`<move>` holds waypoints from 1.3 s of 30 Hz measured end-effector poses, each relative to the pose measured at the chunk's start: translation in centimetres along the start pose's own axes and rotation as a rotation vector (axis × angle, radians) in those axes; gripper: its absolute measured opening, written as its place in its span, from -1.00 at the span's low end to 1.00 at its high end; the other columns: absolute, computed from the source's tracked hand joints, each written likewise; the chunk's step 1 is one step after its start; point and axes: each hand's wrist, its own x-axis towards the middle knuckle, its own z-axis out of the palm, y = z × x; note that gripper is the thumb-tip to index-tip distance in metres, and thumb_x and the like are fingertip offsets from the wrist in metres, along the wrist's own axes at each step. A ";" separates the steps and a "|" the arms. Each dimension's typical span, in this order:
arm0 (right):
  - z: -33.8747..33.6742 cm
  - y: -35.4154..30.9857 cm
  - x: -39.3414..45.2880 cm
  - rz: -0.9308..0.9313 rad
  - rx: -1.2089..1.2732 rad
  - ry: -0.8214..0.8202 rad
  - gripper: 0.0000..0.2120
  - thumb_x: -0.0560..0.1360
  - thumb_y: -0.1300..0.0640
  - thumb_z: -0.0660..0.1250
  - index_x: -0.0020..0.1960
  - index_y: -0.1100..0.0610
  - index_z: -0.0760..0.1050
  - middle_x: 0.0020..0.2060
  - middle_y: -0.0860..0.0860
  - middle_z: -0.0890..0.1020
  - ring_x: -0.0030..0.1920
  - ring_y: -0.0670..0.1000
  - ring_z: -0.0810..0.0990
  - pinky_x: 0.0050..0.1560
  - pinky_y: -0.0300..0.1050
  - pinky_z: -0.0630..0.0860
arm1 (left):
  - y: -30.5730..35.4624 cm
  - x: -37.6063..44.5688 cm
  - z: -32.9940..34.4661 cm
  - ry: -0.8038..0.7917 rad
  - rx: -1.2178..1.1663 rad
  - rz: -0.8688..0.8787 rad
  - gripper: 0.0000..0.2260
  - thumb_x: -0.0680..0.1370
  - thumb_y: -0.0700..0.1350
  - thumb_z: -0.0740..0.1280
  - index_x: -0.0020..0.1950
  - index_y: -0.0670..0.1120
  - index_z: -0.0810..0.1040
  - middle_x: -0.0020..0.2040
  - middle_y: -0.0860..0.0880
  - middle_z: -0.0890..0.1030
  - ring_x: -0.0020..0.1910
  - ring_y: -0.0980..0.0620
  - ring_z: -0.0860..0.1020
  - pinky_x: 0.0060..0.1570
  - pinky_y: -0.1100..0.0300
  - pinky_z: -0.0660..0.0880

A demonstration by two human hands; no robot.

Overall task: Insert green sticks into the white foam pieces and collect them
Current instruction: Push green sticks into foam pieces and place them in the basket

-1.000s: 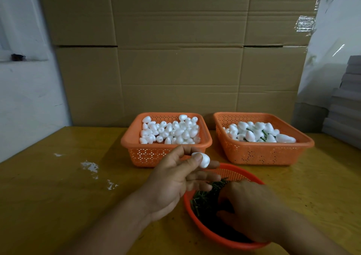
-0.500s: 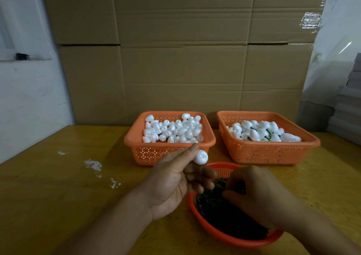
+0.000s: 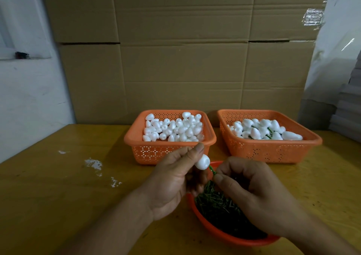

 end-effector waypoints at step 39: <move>1.1 -0.2 0.0 0.062 0.159 0.185 -0.94 0.47 0.01 0.45 -0.17 -0.08 0.69 -0.40 0.03 0.66 -0.47 -0.05 0.52 -0.46 -0.13 0.43 | -0.9 0.1 0.7 0.120 0.272 0.381 -0.80 0.42 0.12 0.50 -0.11 0.02 0.68 -0.27 -0.04 0.67 -0.34 0.12 0.58 -0.30 0.31 0.49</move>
